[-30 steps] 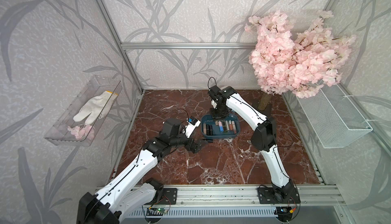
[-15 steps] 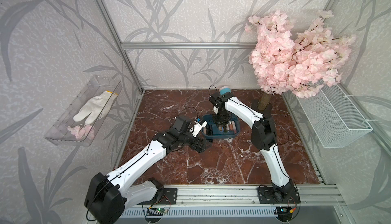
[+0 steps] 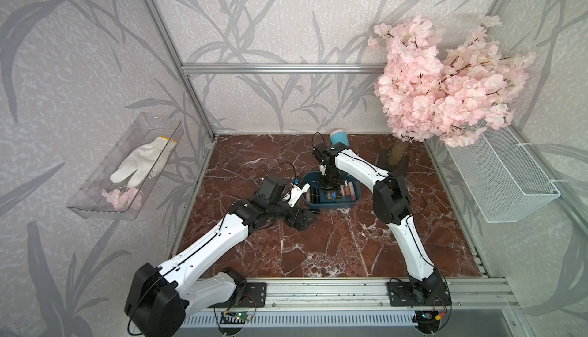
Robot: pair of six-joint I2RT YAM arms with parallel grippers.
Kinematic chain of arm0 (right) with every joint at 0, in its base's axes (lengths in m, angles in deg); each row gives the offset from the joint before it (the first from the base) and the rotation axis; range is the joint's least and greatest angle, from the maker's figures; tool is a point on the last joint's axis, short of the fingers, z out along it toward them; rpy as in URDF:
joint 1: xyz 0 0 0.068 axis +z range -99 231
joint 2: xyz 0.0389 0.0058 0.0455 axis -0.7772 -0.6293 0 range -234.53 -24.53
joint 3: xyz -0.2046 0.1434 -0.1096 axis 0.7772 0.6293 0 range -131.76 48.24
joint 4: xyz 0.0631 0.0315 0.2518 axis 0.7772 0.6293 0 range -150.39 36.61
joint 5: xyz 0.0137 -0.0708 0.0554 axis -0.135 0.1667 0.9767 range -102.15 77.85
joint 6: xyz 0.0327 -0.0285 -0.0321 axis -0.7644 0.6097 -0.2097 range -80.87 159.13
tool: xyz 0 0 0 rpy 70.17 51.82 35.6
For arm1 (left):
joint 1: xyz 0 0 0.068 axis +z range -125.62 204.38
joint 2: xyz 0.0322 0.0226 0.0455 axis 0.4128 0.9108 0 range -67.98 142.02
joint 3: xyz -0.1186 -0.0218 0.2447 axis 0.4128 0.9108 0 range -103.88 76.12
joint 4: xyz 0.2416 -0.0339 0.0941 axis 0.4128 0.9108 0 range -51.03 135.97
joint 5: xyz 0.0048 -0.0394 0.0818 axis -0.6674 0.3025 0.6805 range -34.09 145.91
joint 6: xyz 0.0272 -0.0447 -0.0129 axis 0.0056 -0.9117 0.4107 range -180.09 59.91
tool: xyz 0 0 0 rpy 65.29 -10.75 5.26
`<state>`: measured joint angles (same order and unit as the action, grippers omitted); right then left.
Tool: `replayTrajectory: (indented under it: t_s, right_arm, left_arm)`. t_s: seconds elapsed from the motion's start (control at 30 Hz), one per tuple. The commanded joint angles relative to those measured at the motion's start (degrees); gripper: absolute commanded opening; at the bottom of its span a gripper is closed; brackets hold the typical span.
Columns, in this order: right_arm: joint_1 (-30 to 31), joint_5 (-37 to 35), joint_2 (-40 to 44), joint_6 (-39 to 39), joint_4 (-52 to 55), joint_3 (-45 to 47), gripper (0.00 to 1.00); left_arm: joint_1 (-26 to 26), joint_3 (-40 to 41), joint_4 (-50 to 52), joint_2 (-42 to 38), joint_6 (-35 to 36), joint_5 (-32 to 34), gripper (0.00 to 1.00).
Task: Put the lipstick into the storage box
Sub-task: Place the lipstick in the storage box.
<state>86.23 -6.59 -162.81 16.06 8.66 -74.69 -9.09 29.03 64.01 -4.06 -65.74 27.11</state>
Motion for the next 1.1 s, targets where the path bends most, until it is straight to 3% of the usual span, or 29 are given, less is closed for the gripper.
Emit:
replayTrajectory:
  t_s: [0.0, 0.7, 1.07]
  right_arm:
    - [-0.12, -1.29, -1.56, -0.99, 0.71, -1.94, 0.19]
    - [-0.51, -2.73, -4.72, -1.27, 3.71, -6.57, 0.32]
    - [-0.47, -2.4, -0.79, -1.77, 4.94, -7.84, 0.34]
  left_arm:
    - [-0.2, 0.68, -0.65, -1.29, -0.46, 0.16, 1.0]
    - [-0.23, 0.08, -1.75, 1.08, 0.73, -0.82, 1.0]
    - [-0.25, 1.63, -2.44, -1.72, 0.16, 0.48, 1.0]
